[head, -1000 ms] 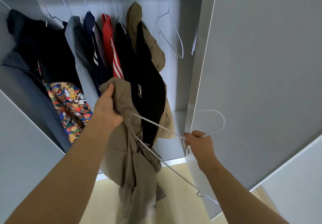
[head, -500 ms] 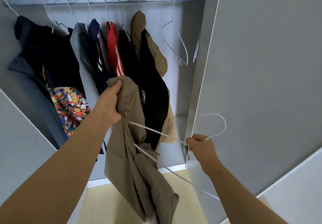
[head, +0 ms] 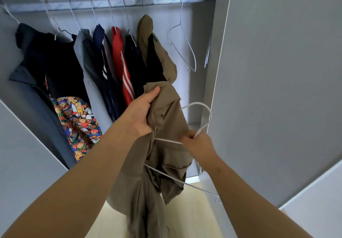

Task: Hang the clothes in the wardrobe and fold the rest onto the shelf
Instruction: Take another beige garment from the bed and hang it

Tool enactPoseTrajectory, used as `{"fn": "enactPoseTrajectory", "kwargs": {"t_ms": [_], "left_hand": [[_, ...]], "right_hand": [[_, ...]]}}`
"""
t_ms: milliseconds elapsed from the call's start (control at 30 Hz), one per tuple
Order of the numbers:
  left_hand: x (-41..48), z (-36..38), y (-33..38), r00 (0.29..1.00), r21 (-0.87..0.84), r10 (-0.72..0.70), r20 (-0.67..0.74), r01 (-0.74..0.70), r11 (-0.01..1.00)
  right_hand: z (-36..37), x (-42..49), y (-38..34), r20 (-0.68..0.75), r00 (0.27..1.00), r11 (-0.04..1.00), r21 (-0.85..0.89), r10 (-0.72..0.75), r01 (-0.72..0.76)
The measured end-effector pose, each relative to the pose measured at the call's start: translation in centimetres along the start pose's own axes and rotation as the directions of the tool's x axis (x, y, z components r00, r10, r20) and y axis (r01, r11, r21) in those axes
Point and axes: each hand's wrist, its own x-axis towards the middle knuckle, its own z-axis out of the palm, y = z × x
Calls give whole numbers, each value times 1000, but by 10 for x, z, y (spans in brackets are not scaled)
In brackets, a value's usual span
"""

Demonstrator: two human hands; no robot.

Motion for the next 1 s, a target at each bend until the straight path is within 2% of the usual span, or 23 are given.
{"fn": "enactPoseTrajectory", "kwargs": {"t_ms": [100, 167, 267, 367, 400, 500, 567, 633, 667, 700, 767, 800, 833, 900, 1000], "left_hand": [[0, -8, 12, 999, -83, 27, 29, -25, 996], [-1, -7, 14, 995, -63, 40, 96, -34, 997], [0, 5, 8, 988, -26, 14, 153, -10, 1000], [3, 9, 4, 986, -25, 15, 164, -11, 1000], [3, 7, 5, 986, -27, 23, 165, -19, 999], [3, -7, 8, 992, 5, 83, 98, -84, 996], [7, -18, 7, 988, 180, 155, -25, -148, 972], [13, -27, 5, 951, 434, 258, -169, -163, 886], [17, -32, 3, 910, 568, 348, -226, -167, 806], [21, -38, 2, 851, 690, 469, -237, -192, 698], [23, -52, 3, 700, 875, 696, -163, -224, 430], [25, -61, 4, 641, 928, 757, -124, -195, 317], [26, -68, 6, 622, 956, 775, -110, -147, 253], [28, -80, 8, 660, 977, 744, -104, -73, 201], [29, -87, 10, 671, 984, 742, -11, -126, 129]], "right_hand": [[-10, 3, -3, -99, 991, 976, 209, 86, -64], [-11, 3, 0, -80, 992, 963, 261, 96, -72], [0, 0, -3, 100, 995, 952, 300, 29, -58], [4, -2, -8, 270, 963, 941, 326, -1, -90], [2, -2, -9, 249, 968, 948, 301, 23, -100], [-5, 6, -9, 32, 996, 938, 333, 89, -95], [-9, 10, -13, -64, 994, 915, 401, 86, -53], [-12, 12, -18, -121, 991, 917, 399, 55, -2], [-13, 11, -21, -134, 990, 922, 387, 35, 20], [-14, 12, -25, -142, 990, 924, 380, 22, 34], [-14, 11, -30, -156, 987, 916, 398, 26, 38], [-14, 11, -31, -162, 986, 905, 424, 41, 32], [-16, 11, -32, -175, 983, 889, 458, 56, 31], [-20, 12, -34, -201, 977, 854, 518, 73, 43], [-25, 12, -36, -215, 974, 860, 507, 67, 53]]}}
